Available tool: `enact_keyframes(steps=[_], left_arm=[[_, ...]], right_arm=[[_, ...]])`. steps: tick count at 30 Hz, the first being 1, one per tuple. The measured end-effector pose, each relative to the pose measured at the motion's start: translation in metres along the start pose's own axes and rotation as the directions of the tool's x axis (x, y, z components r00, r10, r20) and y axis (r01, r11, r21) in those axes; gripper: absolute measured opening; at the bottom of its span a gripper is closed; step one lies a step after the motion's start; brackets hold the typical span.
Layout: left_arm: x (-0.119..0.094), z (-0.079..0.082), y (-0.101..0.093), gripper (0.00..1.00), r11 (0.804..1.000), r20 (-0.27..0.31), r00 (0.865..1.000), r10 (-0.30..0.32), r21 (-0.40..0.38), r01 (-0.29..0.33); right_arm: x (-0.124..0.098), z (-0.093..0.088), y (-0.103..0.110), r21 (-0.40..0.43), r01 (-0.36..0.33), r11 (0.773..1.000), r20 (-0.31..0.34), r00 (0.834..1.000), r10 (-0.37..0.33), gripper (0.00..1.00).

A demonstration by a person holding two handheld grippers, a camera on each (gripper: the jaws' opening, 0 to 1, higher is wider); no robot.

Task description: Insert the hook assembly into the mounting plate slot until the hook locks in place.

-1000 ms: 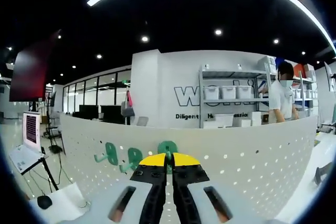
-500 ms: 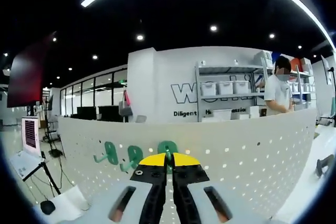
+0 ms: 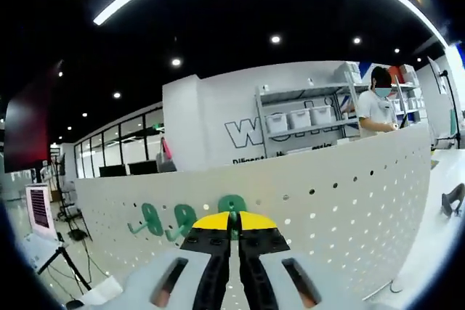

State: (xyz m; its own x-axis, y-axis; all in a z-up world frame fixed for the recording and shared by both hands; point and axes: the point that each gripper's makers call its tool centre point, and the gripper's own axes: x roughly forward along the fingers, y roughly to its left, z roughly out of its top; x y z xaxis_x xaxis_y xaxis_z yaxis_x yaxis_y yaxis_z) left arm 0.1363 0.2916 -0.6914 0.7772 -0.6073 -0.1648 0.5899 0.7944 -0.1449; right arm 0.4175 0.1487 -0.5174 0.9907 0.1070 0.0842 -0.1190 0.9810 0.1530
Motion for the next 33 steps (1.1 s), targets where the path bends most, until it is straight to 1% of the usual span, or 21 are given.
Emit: enact_keyframes(steps=[5,8,12,13,14,15,21,22,23,24,28,29,31,33], left_arm=[[0.000,0.001,0.001,0.41,1.000,0.003,1.000,0.003,-0.004,-0.003],[-0.001,0.002,0.002,0.41,1.000,0.007,1.000,0.003,-0.003,-0.003],[-0.002,0.001,0.003,0.40,1.000,0.005,1.000,0.007,-0.006,-0.007],[-0.002,0.001,0.004,0.40,1.000,0.005,1.000,0.008,-0.007,-0.008],[-0.001,0.001,0.004,0.40,1.000,0.005,1.000,0.007,-0.008,-0.007],[-0.001,0.001,0.003,0.40,1.000,0.006,1.000,0.005,-0.009,-0.004],[-0.001,0.000,0.003,0.40,1.000,0.002,1.000,0.002,-0.006,-0.002],[-0.001,0.001,0.003,0.40,1.000,0.006,1.000,0.004,-0.008,-0.004],[-0.001,0.002,0.003,0.40,1.000,0.007,1.000,0.004,-0.009,-0.004],[-0.001,0.002,0.004,0.40,1.000,0.008,1.000,0.005,-0.011,-0.005],[-0.001,0.001,0.004,0.40,1.000,0.007,1.000,0.005,-0.012,-0.005],[-0.001,0.001,0.004,0.40,1.000,0.007,1.000,0.005,-0.009,-0.005],[-0.001,0.001,0.004,0.40,1.000,0.007,1.000,0.005,-0.010,-0.005],[-0.002,0.001,0.004,0.40,1.000,0.004,1.000,0.006,-0.013,-0.006]], right_arm=[[0.002,-0.005,0.001,-0.020,0.004,1.000,-0.009,1.000,-0.004,0.01],[0.002,-0.005,0.001,-0.027,0.006,1.000,-0.006,1.000,-0.006,0.01],[0.003,-0.005,0.003,-0.086,0.002,0.996,-0.001,1.000,-0.003,0.01],[0.003,-0.005,0.003,-0.106,0.000,0.994,-0.001,1.000,0.000,0.01],[0.004,-0.005,0.003,-0.146,-0.003,0.989,-0.007,1.000,0.002,0.01],[0.004,-0.005,0.004,-0.129,-0.003,0.992,-0.009,1.000,0.001,0.01],[0.007,-0.009,0.003,-0.128,-0.009,0.992,-0.031,0.999,0.005,0.01],[0.008,-0.013,0.002,-0.098,-0.011,0.995,-0.051,0.999,0.006,0.01],[0.008,-0.013,0.001,-0.098,-0.013,0.995,-0.048,0.999,0.009,0.01],[0.007,-0.016,0.000,-0.109,-0.009,0.994,-0.065,0.998,0.002,0.01],[0.005,-0.020,0.000,-0.101,-0.005,0.995,-0.071,0.997,-0.002,0.01],[0.005,-0.019,0.002,-0.083,-0.008,0.997,-0.065,0.998,0.003,0.01],[0.004,-0.020,0.001,-0.097,-0.007,0.995,-0.065,0.998,0.001,0.01],[0.005,-0.019,0.001,-0.092,-0.009,0.996,-0.069,0.998,0.002,0.00]])
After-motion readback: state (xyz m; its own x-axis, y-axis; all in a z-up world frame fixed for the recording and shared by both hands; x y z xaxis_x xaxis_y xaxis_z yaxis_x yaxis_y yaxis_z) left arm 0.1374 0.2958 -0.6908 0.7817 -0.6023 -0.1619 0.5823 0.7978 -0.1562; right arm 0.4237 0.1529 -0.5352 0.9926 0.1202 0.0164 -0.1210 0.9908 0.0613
